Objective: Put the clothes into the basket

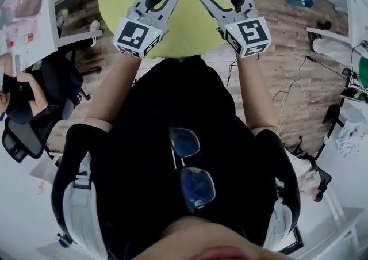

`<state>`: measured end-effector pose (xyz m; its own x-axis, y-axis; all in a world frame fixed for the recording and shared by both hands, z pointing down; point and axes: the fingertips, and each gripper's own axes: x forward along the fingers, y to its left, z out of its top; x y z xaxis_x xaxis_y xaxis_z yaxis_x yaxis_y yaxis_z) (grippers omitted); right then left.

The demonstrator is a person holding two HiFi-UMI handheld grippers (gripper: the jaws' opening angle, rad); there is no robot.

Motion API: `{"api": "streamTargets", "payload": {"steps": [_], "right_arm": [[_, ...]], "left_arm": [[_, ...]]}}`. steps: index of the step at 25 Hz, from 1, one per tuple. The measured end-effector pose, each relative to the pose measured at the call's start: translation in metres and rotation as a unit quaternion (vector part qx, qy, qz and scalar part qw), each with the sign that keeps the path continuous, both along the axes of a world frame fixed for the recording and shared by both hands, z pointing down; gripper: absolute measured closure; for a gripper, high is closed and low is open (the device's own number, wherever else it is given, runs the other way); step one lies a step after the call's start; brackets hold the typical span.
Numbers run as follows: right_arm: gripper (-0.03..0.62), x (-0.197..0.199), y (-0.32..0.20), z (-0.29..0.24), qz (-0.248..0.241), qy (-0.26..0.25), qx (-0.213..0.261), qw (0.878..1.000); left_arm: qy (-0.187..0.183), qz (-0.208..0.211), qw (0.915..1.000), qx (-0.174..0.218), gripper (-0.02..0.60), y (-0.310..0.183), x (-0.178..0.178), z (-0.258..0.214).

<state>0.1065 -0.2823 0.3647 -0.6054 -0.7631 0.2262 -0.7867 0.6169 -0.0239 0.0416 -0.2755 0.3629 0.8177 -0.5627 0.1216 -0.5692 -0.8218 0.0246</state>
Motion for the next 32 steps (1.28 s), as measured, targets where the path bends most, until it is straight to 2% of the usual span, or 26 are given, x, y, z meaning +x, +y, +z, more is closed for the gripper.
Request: {"api": "streamTargets", "payload": {"steps": [5, 9, 12, 19, 26, 32], "right_arm": [[0.403, -0.006, 0.039, -0.017, 0.004, -0.03, 0.023, 0.999], [0.51, -0.01, 0.06, -0.025, 0.01, -0.045, 0.041, 0.998], [0.549, -0.011, 0.073, -0.03, 0.016, -0.05, 0.048, 0.997], [0.569, -0.015, 0.096, -0.034, 0.022, -0.053, 0.062, 0.996], [0.569, -0.02, 0.107, -0.03, 0.026, -0.046, 0.061, 0.997], [0.569, -0.019, 0.106, -0.031, 0.027, -0.049, 0.063, 0.996]], "left_arm": [[0.011, 0.025, 0.9995, 0.015, 0.571, 0.029, 0.005, -0.014], [-0.003, 0.05, 0.9985, 0.021, 0.571, 0.049, 0.004, -0.016], [0.005, 0.058, 0.9981, 0.023, 0.571, 0.061, 0.004, -0.019], [0.014, 0.082, 0.9964, 0.016, 0.571, 0.081, 0.004, -0.018], [0.04, 0.081, 0.9957, 0.02, 0.571, 0.087, 0.004, -0.025], [0.016, 0.089, 0.9956, 0.023, 0.571, 0.086, 0.004, -0.02]]}}
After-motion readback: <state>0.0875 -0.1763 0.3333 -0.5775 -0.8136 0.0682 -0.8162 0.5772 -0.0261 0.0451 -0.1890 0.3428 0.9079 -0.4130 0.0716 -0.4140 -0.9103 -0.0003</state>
